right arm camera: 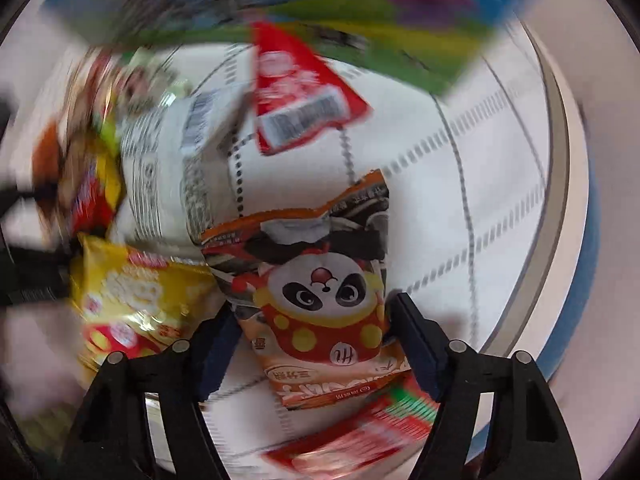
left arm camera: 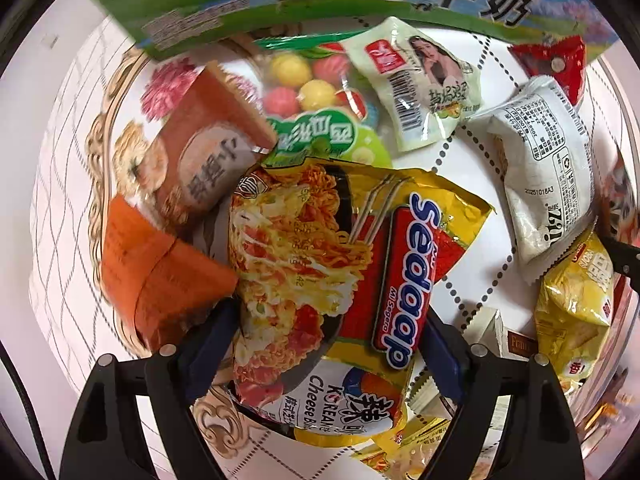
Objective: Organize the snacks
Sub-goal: 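Grasp the yellow Sedaap noodle pack with left tool while right tool grasps panda packet, then carry both packets into the cardboard box and open both tools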
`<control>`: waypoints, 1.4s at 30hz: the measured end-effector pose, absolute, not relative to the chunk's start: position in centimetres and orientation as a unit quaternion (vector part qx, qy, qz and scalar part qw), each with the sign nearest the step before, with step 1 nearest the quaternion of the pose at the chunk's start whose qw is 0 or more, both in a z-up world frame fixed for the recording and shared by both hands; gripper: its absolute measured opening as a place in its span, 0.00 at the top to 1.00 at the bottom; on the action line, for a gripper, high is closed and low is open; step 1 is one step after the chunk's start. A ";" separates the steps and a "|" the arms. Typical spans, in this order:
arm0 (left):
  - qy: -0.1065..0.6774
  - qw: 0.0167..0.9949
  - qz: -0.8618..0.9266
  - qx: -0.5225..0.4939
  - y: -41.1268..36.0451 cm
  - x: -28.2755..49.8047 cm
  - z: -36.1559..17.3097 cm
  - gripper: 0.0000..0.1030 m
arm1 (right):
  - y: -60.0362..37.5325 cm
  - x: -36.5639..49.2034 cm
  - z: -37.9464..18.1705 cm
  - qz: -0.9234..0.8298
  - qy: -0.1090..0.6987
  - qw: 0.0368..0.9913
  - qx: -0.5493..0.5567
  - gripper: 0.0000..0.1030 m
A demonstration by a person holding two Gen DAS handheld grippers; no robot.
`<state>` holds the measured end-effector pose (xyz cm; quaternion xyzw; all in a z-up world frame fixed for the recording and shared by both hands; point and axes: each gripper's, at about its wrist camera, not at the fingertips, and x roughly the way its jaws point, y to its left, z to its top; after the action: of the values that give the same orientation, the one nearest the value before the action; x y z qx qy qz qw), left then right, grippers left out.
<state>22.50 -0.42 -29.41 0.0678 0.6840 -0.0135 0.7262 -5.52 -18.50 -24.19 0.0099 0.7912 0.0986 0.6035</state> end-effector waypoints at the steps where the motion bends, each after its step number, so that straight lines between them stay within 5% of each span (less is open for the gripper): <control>1: 0.690 0.722 -0.007 0.054 0.0 22.1 -29.4 0.17 | -19.3 -5.4 -24.5 0.077 0.804 0.588 0.050 0.29; 6: 0.718 0.695 -0.015 -0.034 2.4 20.7 -30.2 0.15 | -20.7 -5.3 -25.2 0.049 0.815 0.555 0.156 0.28; 12: 0.720 0.689 -0.070 -0.044 4.4 20.9 -32.2 0.11 | -18.5 -7.0 -24.1 0.019 0.807 0.582 0.099 0.25; 17: 0.701 0.708 -0.074 -0.045 4.9 19.1 -32.1 0.18 | -15.8 -6.9 -25.2 -0.019 0.797 0.601 0.057 0.25; 21: 0.691 0.721 -0.048 -0.026 5.6 16.9 -31.0 0.19 | -13.5 -7.6 -26.7 -0.046 0.784 0.618 0.033 0.37; 27: 0.696 0.717 -0.032 -0.012 5.8 13.9 -29.4 0.19 | -12.3 -10.3 -26.3 -0.069 0.772 0.630 0.052 0.42; 42: 0.615 0.784 -0.078 -0.041 8.0 10.6 -13.4 0.19 | -14.0 -7.8 -15.3 0.016 0.712 0.686 0.153 0.44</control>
<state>10.57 7.96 -13.39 -0.0406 0.6148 -0.0783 0.7838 -7.77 -13.96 -15.27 0.1529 0.7116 0.0159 0.6855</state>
